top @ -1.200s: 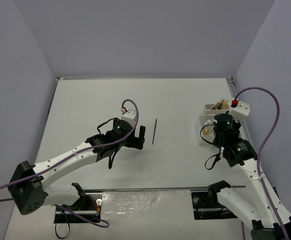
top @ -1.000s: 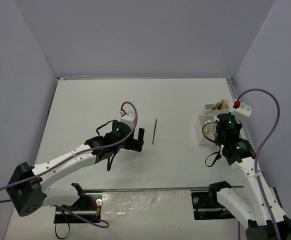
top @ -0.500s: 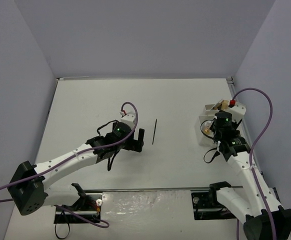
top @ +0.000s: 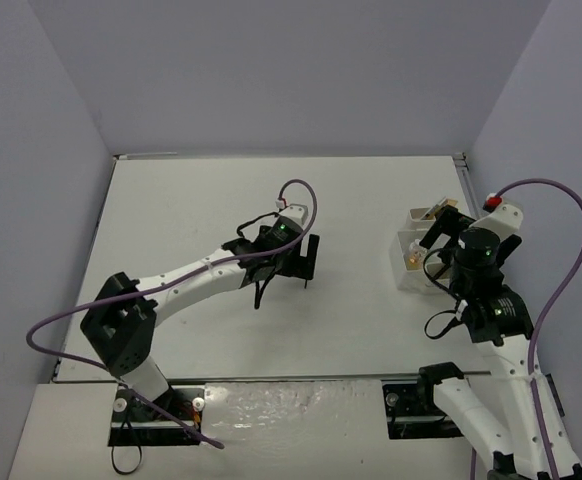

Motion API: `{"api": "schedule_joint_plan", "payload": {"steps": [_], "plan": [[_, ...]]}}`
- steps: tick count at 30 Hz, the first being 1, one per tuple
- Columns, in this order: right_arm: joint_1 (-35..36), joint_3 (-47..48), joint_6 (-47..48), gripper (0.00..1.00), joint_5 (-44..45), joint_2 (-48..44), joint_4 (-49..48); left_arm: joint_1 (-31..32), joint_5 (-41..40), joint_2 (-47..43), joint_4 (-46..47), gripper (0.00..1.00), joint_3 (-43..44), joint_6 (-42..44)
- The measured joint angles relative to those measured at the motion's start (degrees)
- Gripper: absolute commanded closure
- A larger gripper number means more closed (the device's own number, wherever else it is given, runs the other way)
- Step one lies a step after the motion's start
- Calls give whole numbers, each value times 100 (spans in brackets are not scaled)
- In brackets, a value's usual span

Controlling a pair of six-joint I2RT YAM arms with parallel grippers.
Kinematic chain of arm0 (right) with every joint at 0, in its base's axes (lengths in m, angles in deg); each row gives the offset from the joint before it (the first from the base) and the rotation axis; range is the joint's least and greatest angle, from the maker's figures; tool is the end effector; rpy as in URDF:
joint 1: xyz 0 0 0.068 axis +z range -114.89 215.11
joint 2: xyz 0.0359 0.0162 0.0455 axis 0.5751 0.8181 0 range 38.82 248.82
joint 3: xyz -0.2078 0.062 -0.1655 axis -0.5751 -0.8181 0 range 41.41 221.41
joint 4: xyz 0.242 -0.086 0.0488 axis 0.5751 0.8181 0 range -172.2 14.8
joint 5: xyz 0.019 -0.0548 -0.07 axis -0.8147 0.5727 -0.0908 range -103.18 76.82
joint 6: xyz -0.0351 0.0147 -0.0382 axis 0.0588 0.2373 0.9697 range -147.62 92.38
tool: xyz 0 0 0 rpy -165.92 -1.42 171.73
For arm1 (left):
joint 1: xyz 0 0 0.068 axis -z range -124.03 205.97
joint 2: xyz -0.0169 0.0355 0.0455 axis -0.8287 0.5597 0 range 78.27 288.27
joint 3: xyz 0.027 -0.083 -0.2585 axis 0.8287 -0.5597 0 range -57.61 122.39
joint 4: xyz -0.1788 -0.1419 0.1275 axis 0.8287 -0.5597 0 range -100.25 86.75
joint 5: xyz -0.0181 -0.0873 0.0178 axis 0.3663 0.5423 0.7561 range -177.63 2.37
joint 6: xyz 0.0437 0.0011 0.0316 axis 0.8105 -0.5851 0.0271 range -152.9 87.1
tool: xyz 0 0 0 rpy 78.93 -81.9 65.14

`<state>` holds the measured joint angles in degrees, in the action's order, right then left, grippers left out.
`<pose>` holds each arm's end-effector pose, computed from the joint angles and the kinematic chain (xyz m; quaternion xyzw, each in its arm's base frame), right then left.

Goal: Organize the makeup

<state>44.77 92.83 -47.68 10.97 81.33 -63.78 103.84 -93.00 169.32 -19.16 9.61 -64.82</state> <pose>0.1633 0.0130 0.3714 0.2022 0.7311 0.0078 0.6516 0.2421 -0.2628 0.2634 0.1058 0.8984 -0.2395 0.3526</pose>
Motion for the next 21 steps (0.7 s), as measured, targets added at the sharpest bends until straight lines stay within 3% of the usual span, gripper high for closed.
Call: {"api": "schedule_joint_plan", "payload": {"steps": [10, 13, 21], "plan": [[1, 86, 64, 0, -209, -826, 183, 0, -104, 1679, -899, 40, 1541, -308], [0, 74, 68, 0, -194, -1002, 235, 0, -125, 2065, -1095, 48, 1765, -378], [1, -69, 62, 0, -147, -1191, 249, 7, -179, 2717, -1371, 58, 2074, -503]]}}
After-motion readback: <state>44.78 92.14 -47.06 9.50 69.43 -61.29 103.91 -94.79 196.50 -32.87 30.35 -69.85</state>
